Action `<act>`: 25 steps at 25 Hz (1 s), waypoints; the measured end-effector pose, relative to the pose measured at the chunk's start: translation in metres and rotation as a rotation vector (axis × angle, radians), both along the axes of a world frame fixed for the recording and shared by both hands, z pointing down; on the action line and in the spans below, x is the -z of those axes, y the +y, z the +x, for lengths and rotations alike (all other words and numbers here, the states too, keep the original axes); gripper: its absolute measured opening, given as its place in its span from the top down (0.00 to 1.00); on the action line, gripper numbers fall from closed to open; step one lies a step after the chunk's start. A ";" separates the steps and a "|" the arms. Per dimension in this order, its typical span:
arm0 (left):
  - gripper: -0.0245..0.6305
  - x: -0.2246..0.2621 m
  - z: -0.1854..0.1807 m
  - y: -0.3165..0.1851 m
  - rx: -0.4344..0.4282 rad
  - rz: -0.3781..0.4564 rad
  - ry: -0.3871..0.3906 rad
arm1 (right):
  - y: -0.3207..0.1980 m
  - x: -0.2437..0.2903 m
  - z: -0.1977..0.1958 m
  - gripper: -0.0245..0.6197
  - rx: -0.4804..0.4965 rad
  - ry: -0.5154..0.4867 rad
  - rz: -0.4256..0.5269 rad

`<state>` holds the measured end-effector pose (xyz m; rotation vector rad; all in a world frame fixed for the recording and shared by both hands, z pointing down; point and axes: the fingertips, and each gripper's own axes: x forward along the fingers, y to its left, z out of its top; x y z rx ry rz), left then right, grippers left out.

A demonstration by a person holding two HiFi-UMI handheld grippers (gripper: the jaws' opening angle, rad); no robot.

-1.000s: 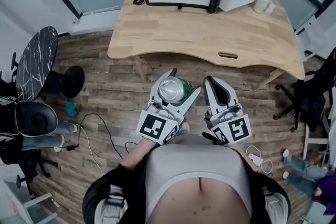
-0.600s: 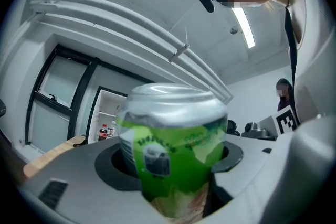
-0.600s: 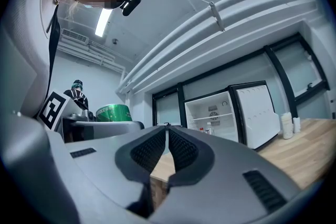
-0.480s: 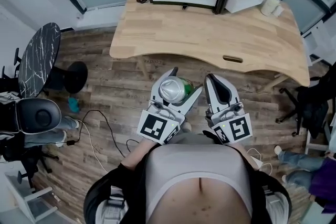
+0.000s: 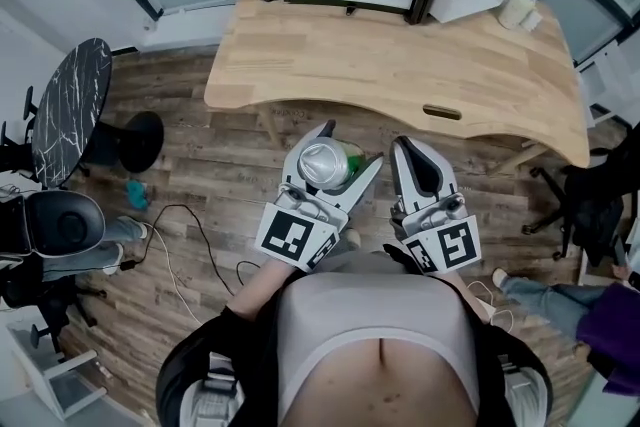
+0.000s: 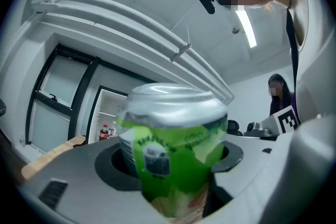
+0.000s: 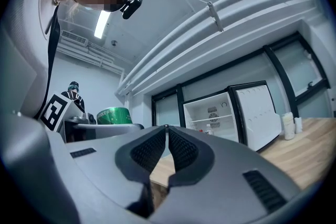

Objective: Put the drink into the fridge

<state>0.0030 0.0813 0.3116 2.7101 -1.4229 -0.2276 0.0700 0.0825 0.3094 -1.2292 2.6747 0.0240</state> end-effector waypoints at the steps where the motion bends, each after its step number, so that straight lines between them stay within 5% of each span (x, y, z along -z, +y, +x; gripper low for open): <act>1: 0.44 0.000 0.000 -0.002 0.005 0.001 0.000 | -0.001 -0.001 0.002 0.90 -0.002 -0.005 -0.004; 13: 0.44 -0.004 -0.009 -0.039 0.027 0.005 0.012 | -0.044 -0.005 0.003 0.90 -0.015 0.003 0.004; 25: 0.44 -0.009 -0.012 -0.151 -0.025 0.015 0.000 | -0.150 -0.005 0.005 0.90 -0.085 0.000 0.024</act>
